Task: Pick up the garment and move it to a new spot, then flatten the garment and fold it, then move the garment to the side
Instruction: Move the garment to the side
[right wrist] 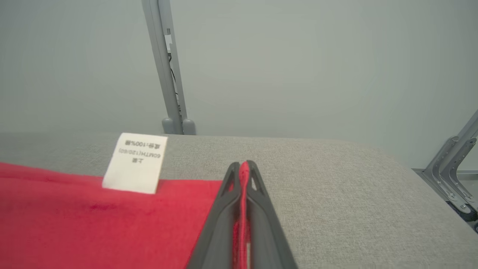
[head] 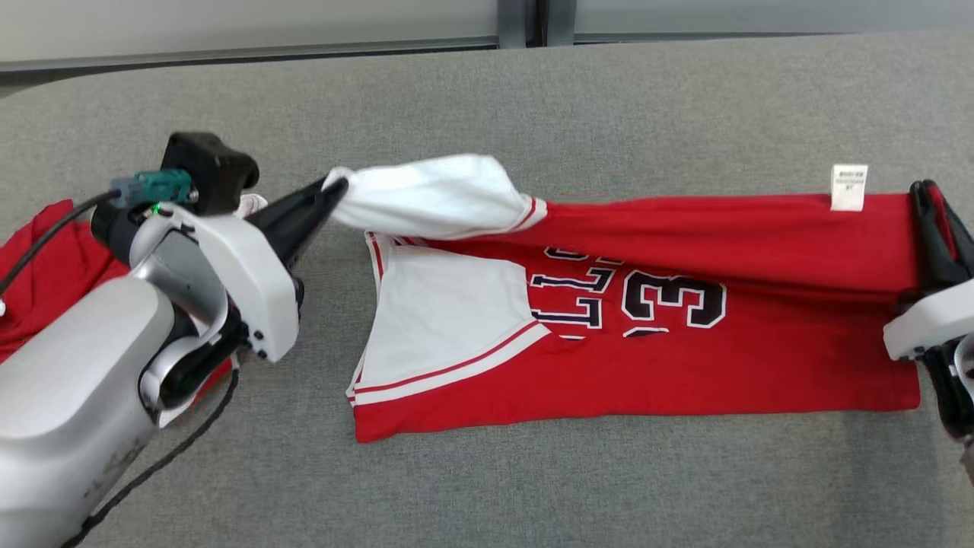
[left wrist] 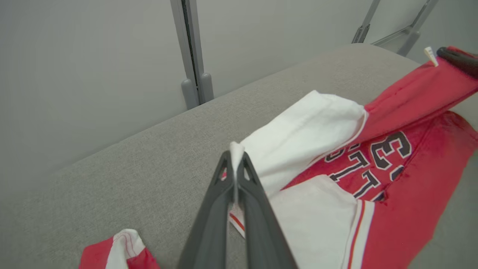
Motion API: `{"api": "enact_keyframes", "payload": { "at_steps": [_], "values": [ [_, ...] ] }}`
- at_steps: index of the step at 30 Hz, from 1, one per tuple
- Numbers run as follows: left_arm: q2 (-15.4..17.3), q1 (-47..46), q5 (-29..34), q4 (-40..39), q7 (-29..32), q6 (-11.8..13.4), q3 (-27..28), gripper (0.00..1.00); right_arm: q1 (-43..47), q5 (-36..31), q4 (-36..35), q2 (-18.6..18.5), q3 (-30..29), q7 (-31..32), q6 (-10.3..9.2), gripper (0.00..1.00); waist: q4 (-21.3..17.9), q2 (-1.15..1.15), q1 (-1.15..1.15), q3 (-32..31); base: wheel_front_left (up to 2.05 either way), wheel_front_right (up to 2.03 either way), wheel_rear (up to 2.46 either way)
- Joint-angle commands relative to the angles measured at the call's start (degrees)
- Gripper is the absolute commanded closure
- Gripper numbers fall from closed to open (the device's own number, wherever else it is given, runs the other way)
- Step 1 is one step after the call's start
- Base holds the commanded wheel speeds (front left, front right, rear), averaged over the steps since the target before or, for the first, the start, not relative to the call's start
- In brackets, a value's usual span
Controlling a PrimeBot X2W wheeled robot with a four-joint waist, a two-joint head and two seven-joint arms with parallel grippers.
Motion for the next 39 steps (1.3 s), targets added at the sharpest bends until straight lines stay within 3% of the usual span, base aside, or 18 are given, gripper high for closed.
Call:
{"api": "enact_keyframes", "payload": {
  "at_steps": [1,7,9,13,28,39],
  "values": [
    [1.87,2.07,-0.84,-2.32,1.04,0.63,-0.26,1.00,2.39,1.37,-1.65,-0.79,0.60,-0.31,-0.02,1.00,0.23,0.00,0.00,-1.12,0.00,0.00,0.00],
    [6.95,7.96,-3.82,-10.84,4.78,2.33,-1.28,1.00,8.72,6.99,-7.88,-5.00,5.51,-0.32,-0.03,1.00,0.18,0.00,0.00,-2.20,0.00,0.00,0.00],
    [7.86,9.42,-4.29,-12.92,5.48,3.02,-1.71,1.00,10.10,6.27,-8.21,-7.77,7.05,-0.32,-0.03,1.00,0.18,0.00,0.00,-2.32,0.00,0.00,0.00],
    [9.19,11.01,-4.78,-15.84,6.52,4.06,-2.28,1.00,11.40,8.06,-8.60,-9.30,8.06,-0.32,-0.03,1.00,0.07,0.00,0.00,-2.31,0.00,0.00,0.00],
    [8.19,12.26,-4.56,-15.25,4.73,4.17,-2.44,1.00,9.77,7.74,-11.67,-11.24,8.67,-0.32,-0.03,1.00,-0.14,0.00,0.00,-2.11,0.00,0.00,0.00],
    [7.67,14.48,-4.46,-13.48,5.73,2.69,-5.39,1.00,16.35,11.05,-14.19,-13.47,12.48,0.28,-0.03,1.00,-0.04,0.00,0.00,-2.91,0.00,0.00,0.00]
  ]
}}
